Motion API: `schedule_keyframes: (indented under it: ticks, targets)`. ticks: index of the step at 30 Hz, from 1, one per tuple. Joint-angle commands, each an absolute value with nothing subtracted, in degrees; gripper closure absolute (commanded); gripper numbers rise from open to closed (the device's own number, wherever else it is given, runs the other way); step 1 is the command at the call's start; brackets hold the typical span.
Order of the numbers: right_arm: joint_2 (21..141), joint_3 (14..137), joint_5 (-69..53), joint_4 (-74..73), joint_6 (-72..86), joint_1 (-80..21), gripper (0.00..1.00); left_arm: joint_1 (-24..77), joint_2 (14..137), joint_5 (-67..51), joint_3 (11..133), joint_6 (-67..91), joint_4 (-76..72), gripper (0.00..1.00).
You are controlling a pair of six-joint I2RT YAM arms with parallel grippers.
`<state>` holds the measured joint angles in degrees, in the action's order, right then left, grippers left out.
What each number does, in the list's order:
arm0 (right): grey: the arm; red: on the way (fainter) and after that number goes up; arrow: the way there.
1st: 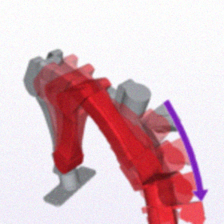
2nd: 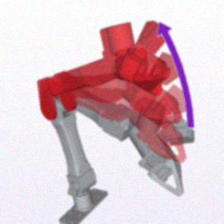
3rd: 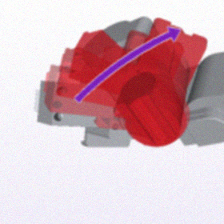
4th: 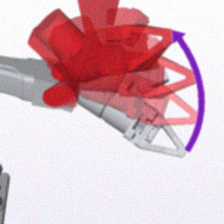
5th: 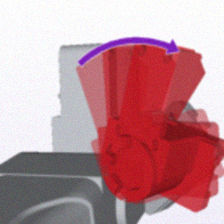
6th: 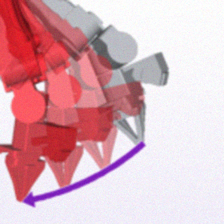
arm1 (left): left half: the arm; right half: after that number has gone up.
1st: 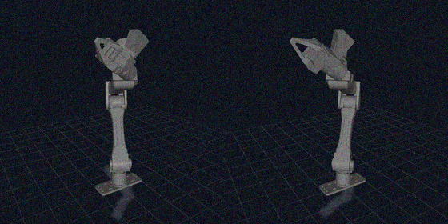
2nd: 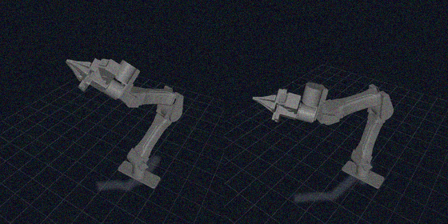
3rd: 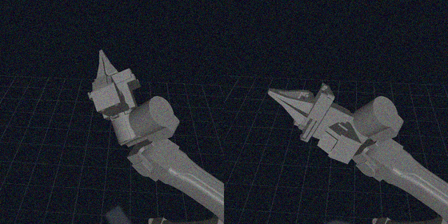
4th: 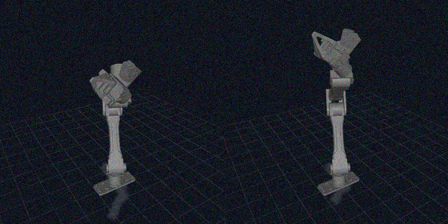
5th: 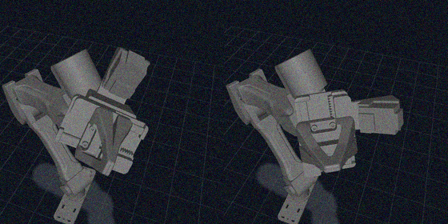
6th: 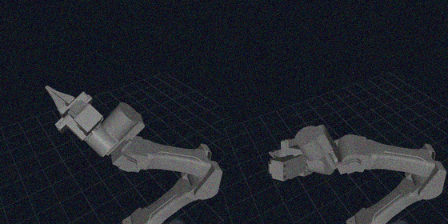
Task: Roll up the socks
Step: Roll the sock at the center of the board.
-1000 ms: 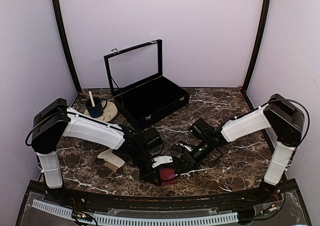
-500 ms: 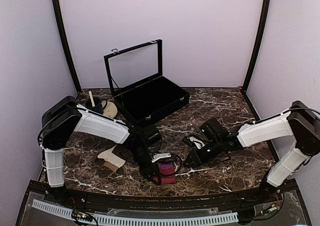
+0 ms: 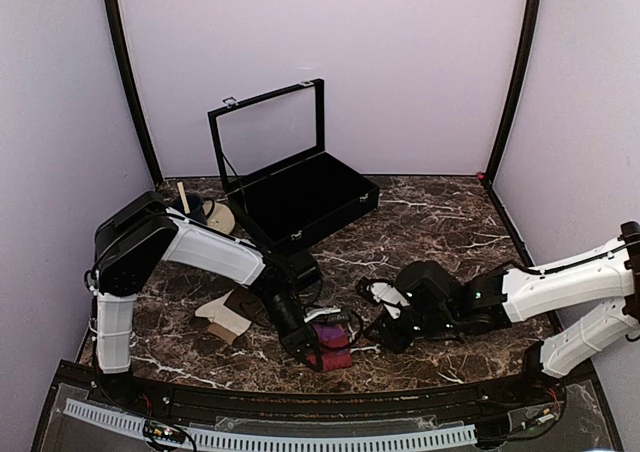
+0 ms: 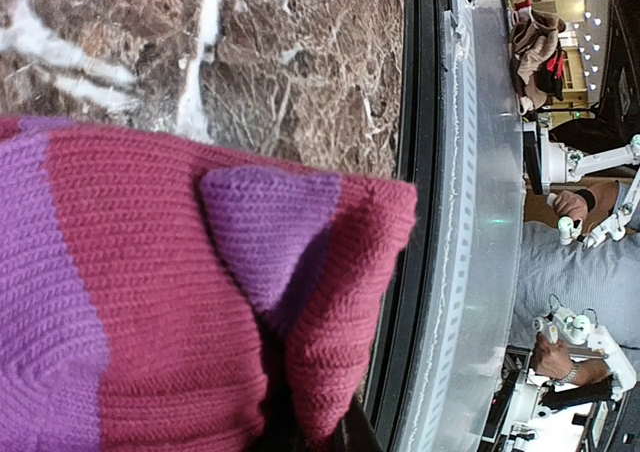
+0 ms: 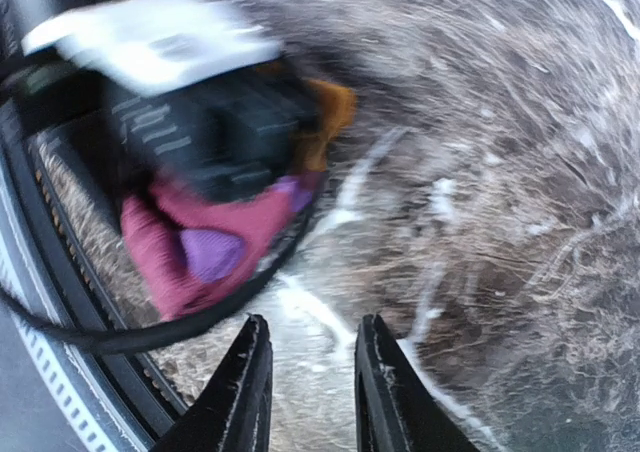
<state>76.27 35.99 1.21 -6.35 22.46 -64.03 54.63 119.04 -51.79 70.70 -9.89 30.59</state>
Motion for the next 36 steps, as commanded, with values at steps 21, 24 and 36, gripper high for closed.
schedule_keyframes:
  ticks: [21,24,36]
  targets:
    - [85.32,44.53,19.99,-10.22,2.45,-87.39,0.60,53.73,123.68,-53.74,71.93,-11.04,36.08,0.95]
    - [87.11,45.69,20.15,-10.00,0.30,-87.79,0.60,53.55,123.81,-54.05,72.03,-11.40,36.50,0.95]
    - [93.46,48.54,20.18,-9.15,-6.39,-87.89,0.60,53.02,124.27,-55.07,72.11,-12.43,37.18,0.95]
